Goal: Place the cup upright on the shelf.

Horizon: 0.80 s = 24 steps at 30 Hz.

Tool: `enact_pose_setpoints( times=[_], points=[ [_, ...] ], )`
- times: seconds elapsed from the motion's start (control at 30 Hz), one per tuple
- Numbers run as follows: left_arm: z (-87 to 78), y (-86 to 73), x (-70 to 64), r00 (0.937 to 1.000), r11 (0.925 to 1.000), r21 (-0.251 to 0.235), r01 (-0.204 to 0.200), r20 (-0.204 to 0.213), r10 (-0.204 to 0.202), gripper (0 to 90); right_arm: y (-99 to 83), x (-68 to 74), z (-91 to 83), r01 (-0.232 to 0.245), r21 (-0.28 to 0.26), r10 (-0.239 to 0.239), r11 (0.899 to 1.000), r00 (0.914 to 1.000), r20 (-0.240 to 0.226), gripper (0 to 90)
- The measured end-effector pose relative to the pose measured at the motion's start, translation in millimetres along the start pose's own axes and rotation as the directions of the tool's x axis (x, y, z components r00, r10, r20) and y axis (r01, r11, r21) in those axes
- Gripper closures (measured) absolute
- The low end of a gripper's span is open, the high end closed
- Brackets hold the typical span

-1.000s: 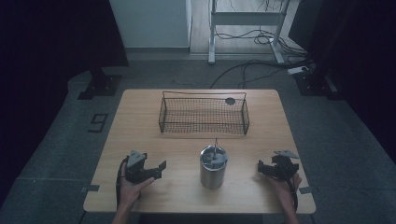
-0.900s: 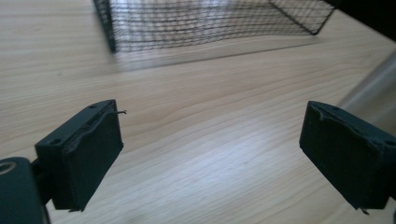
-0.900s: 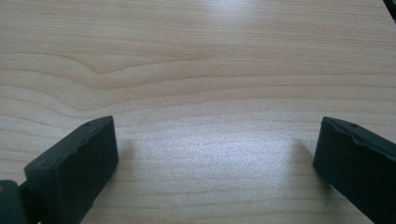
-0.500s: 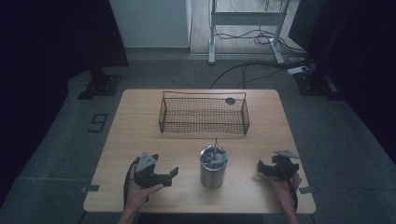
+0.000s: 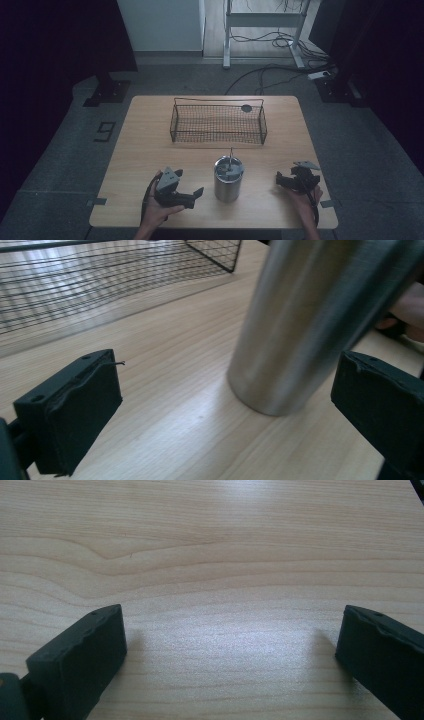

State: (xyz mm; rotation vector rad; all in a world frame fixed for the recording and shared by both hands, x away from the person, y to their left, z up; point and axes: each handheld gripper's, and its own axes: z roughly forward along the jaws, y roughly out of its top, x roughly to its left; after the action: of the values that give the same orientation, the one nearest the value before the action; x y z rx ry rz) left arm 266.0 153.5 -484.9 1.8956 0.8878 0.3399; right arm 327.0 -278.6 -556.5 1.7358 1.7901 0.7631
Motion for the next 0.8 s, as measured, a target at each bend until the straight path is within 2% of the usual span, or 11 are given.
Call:
enact_pose_setpoints(
  times=[0.07, 0.33, 0.8],
  points=[
    [1.4, 0.7, -6.6, 0.9996, 0.9999, -0.003, -0.016, 0.025, 0.016, 0.0, 0.0, 0.0, 0.0, 0.000, 0.000, 0.000, 1.000, 1.0000, 0.000, 0.0],
    [6.6, 2.2, -18.8, 0.9978, 0.9991, 0.006, -0.043, 0.051, 0.043, 0.0, 0.0, 0.0, 0.0, -0.001, 0.000, 0.001, 1.000, 1.0000, 0.000, 0.0],
    [12.8, 5.7, -26.2, 0.9962, 0.9991, 0.013, -0.041, 0.077, 0.040, 0.0, -0.1, -0.2, -0.1, 0.001, -0.002, -0.001, 1.000, 1.0000, 0.001, 0.0]
  ],
)
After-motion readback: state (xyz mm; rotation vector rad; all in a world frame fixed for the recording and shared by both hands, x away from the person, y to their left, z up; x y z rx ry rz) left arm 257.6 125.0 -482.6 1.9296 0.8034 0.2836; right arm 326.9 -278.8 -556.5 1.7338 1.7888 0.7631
